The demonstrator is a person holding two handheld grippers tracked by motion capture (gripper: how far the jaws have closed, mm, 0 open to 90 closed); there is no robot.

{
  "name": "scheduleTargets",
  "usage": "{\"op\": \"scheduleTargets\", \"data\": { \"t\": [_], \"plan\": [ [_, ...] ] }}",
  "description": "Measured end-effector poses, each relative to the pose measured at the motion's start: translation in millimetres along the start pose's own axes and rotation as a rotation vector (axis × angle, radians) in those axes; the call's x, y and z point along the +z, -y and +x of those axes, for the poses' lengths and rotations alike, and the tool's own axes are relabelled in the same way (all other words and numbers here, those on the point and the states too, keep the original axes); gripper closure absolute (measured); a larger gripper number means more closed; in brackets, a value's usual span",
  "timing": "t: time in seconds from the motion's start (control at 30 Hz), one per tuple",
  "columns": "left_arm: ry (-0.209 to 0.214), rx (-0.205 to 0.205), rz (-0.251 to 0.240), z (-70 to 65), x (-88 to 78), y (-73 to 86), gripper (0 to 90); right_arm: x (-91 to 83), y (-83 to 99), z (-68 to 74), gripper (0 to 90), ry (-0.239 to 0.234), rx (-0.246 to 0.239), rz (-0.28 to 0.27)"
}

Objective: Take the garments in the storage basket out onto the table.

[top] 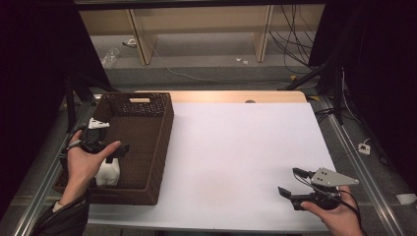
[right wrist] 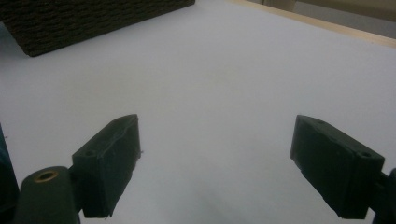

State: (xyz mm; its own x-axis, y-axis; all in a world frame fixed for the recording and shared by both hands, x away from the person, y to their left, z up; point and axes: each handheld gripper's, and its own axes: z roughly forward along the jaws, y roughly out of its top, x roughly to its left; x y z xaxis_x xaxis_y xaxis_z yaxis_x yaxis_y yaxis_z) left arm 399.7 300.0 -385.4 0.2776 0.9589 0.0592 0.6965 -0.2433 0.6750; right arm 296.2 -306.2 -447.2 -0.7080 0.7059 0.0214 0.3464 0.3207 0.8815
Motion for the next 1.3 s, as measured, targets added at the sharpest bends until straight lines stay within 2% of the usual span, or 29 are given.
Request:
{"op": "scheduleTargets", "data": {
  "t": [0.07, 0.1, 0.13, 0.2, 0.27, 0.47, 0.63, 0.7, 0.77, 1.1, 1.3],
  "plan": [
    [-0.007, -0.009, 0.023, 2.9, 3.1, 1.4, 0.0, -0.3, -0.1, 0.1, 16.7, 0.000, -0.001, 0.002],
    [-0.007, -0.022, 0.056, 6.3, 7.0, 2.5, 0.0, -0.9, -0.5, 0.4, 16.7, 0.002, -0.001, 0.008],
    [-0.007, -0.022, 0.056, 6.3, 7.0, 2.5, 0.0, -0.9, -0.5, 0.4, 16.7, 0.002, -0.001, 0.008],
    [-0.016, -0.057, 0.099, 12.7, 13.6, 5.2, 0.0, -0.9, -0.6, 0.4, 16.7, 0.002, 0.002, 0.007],
    [-0.022, -0.062, 0.107, 14.3, 15.5, 6.3, 0.0, -1.1, -0.7, 0.6, 16.7, 0.000, 0.003, 0.006],
    [-0.037, -0.098, 0.178, 19.9, 23.8, 12.1, 0.0, -1.1, -0.9, 0.6, 16.7, -0.002, 0.005, 0.005],
    [-0.036, -0.119, 0.216, 22.6, 27.6, 14.9, 0.0, -0.9, -1.1, 0.9, 16.7, -0.003, 0.000, -0.003],
    [-0.047, -0.131, 0.238, 24.6, 29.9, 15.2, 0.0, -1.3, -1.2, 0.8, 16.7, -0.002, 0.000, 0.002],
    [-0.049, -0.137, 0.247, 24.7, 30.7, 15.3, 0.0, -0.9, -1.1, 0.8, 16.7, -0.003, 0.001, -0.002],
    [-0.084, -0.151, 0.362, 27.5, 44.1, 17.9, 0.0, -0.7, -1.2, 1.0, 16.7, -0.008, 0.001, -0.008],
    [-0.093, -0.148, 0.381, 26.9, 45.8, 18.1, 0.0, -1.1, -1.3, 0.9, 16.7, -0.007, 0.001, 0.001]
  ]
}}
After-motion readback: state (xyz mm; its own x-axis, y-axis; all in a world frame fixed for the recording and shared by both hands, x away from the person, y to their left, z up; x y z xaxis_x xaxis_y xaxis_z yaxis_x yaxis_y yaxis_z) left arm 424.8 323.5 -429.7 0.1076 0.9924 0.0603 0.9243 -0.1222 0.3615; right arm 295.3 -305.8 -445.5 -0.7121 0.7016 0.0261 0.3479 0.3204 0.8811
